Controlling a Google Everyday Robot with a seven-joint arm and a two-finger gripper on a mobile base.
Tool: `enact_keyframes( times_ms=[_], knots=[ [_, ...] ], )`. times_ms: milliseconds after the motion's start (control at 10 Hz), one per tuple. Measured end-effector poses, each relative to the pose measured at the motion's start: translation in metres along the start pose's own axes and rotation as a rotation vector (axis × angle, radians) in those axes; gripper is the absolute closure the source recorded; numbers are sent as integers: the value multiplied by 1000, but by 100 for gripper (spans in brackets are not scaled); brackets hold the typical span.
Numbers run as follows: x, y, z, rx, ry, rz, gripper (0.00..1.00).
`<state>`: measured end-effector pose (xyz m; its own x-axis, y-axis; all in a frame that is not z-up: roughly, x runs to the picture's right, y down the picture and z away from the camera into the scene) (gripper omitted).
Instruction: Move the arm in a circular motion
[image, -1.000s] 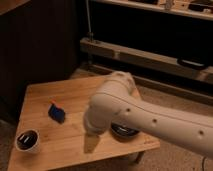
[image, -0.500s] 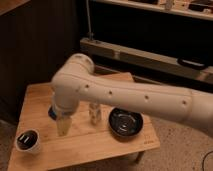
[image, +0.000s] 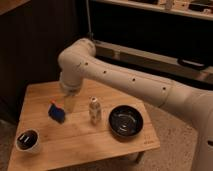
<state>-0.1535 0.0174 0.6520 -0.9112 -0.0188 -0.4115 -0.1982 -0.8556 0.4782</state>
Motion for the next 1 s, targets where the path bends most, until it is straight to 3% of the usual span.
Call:
enact_keyframes(
  times_ms=[400,600,700,800,1000],
  knots=[
    [-100,35,-7,-18,-96,174,20],
    [-158,22,-22,-26,-149,287,20],
    [-174,14,-27,-27,-165,319,20],
    [-202,-5,-40,-32,-191,377,20],
    [-231,-34,-60,-39,-222,432,20]
  ],
)
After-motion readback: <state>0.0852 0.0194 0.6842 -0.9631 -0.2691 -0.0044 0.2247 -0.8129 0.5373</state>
